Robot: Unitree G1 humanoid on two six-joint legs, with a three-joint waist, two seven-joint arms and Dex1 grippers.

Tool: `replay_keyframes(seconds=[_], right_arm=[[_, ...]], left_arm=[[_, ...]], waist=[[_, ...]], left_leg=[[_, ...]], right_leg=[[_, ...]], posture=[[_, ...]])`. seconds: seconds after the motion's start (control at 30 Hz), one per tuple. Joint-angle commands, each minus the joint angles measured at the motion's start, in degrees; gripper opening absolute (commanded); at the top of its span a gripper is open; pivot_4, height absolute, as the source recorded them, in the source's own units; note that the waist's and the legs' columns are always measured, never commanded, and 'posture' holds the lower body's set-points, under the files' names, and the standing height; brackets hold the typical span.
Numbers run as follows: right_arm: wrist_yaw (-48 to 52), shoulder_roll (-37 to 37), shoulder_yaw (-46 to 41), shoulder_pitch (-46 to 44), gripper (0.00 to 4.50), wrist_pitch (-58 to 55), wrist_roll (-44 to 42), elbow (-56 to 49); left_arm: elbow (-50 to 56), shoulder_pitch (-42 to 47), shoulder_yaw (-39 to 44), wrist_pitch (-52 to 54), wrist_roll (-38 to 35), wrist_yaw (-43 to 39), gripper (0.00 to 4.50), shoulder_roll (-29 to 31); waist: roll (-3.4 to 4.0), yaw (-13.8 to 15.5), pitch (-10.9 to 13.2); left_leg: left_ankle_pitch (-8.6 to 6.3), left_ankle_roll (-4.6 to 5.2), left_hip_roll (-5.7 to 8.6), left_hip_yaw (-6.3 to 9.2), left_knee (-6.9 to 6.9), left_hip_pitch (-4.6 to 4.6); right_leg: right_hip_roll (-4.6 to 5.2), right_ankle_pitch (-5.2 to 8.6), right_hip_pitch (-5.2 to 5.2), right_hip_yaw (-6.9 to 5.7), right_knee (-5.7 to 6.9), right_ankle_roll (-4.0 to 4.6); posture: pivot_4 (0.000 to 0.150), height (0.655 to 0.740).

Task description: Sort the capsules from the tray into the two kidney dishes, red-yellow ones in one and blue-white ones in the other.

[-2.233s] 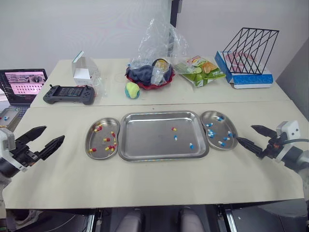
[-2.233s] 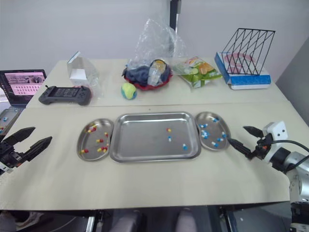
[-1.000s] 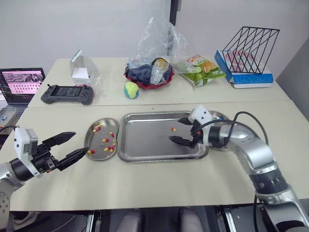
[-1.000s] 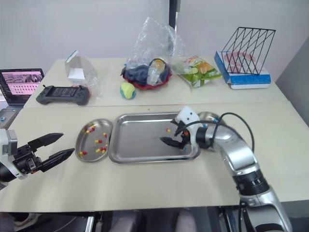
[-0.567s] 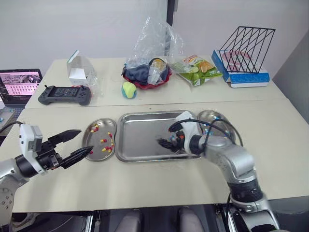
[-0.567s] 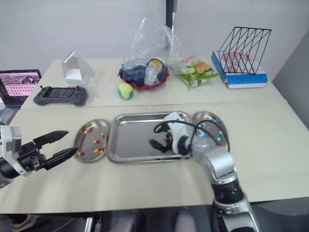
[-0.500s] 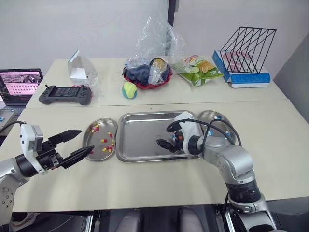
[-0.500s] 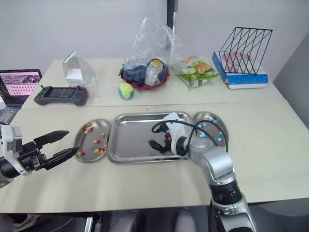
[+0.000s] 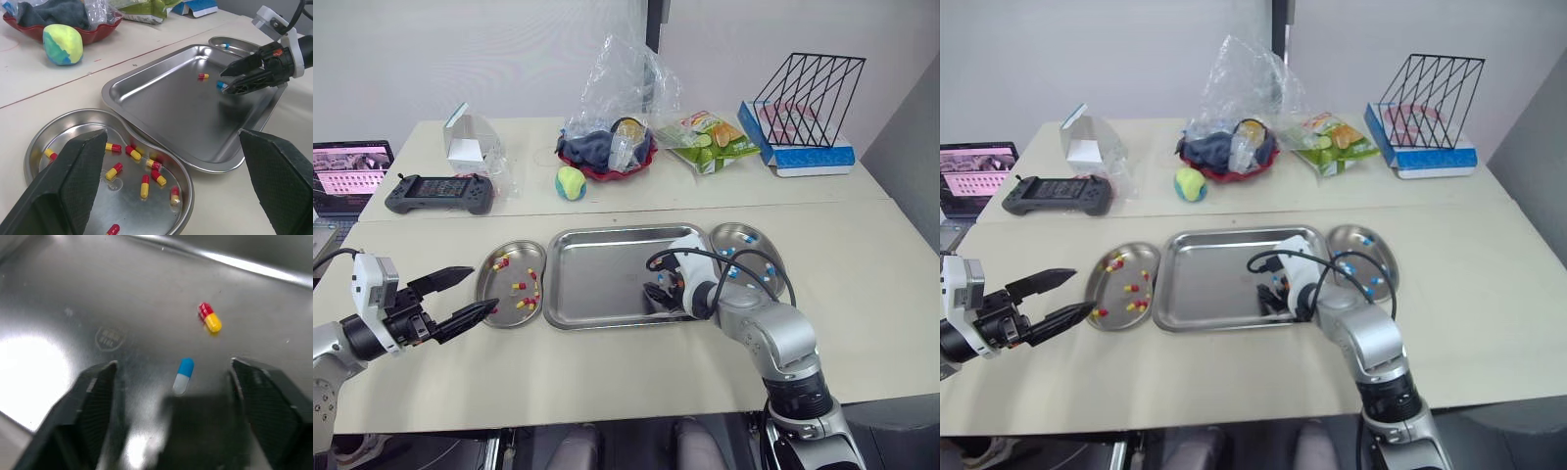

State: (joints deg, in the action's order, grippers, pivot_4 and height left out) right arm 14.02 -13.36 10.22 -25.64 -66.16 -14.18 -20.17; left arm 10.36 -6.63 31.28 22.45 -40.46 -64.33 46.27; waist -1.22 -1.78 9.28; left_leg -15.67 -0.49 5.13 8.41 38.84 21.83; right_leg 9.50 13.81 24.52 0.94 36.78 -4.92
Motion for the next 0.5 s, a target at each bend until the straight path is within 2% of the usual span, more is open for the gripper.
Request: replay_keyframes(seconds=[0.03,0.33,0.5], right_arm=[[-0.2,0.6,0.6,0.1,2.66,3.4,1.0,1.6],[0.2,0.9,1.5,0.7,2.66,4.5,1.7,2.5],[0.3,0.1,1.4,1.3,1.2,5.4,2.5,4.1]], left_arm=[[-0.9,0.4,0.3,-1.4,0.9,-1.2,4.5,1.5],[-2.0,1.5,0.0,-1.9,1.8,-1.4,4.5,2.0],[-2.9,1.8,0.3,-2.0,2.4,-2.3,4.5,2.7]], waist=[[0.0,-0.2,0.0],[0.0,-0.4,0.0],[0.0,-0.5,0.0]], left_leg=[[0.0,0.0,0.0,0.0,0.0,-0.02],[0.0,0.0,-0.02,0.0,-0.04,-0.07],[0.0,0.0,-0.02,0.0,-0.06,-0.1]], right_leg=[[0.0,0.0,-0.01,0.0,0.0,0.0],[-0.02,0.0,-0.03,0.0,0.0,0.0],[-0.02,0.0,-0.04,0.0,0.0,0.0]], posture=[[0.15,0.74],[0.15,0.74],[0.15,0.74]])
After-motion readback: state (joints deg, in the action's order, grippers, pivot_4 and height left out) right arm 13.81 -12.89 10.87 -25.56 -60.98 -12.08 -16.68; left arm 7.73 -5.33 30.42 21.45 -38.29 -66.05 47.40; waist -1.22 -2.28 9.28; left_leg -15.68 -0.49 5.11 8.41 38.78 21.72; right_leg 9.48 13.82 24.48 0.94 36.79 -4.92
